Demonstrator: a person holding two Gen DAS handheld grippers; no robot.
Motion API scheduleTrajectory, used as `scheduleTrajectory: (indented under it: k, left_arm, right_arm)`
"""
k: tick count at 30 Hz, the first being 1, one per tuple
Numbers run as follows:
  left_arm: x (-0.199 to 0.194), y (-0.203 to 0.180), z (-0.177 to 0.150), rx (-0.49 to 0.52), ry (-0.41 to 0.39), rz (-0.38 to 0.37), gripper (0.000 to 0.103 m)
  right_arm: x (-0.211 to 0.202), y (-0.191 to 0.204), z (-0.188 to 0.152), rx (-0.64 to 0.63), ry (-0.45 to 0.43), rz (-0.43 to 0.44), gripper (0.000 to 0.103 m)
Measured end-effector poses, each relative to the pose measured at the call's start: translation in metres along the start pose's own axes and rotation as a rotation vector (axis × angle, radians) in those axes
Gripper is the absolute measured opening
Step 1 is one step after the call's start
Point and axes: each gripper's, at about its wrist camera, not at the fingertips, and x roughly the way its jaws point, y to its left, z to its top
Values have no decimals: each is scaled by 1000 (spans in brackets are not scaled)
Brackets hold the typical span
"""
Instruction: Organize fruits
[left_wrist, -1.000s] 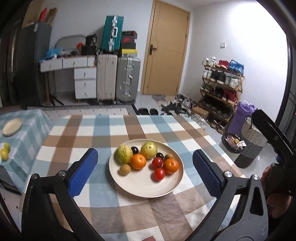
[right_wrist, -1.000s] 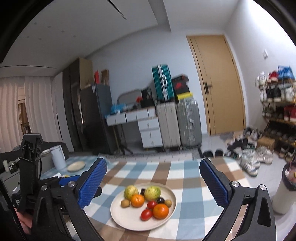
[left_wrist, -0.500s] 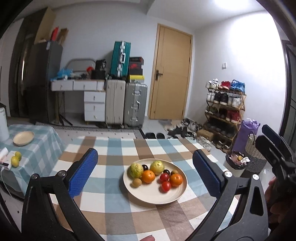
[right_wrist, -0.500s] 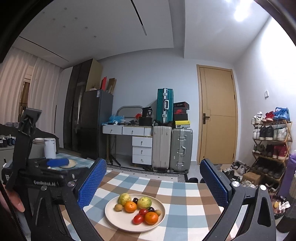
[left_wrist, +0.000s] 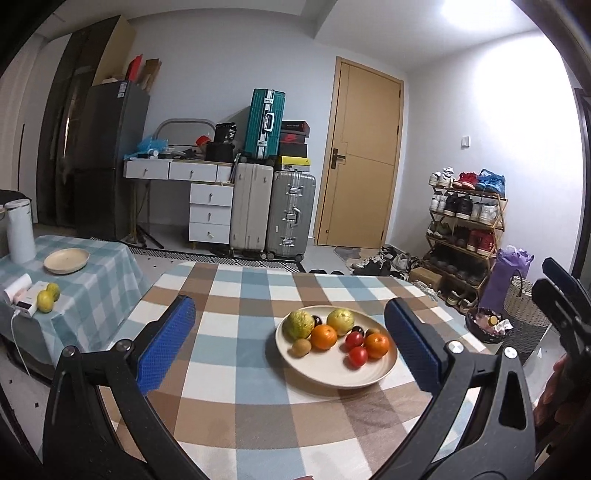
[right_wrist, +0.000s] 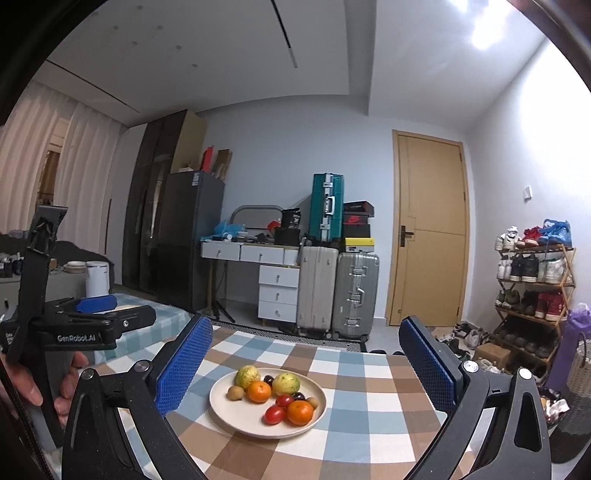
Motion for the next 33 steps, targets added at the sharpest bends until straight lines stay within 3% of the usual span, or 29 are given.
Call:
scheduleTrajectory:
  k: [13, 33]
  left_arm:
    - [35, 1, -42, 89, 48, 56, 102]
    - [68, -5, -69, 167, 105, 67, 102]
  right_arm:
    - [17, -3, -36, 17, 98, 4, 103]
    - [51, -13, -76, 57, 229, 18, 103]
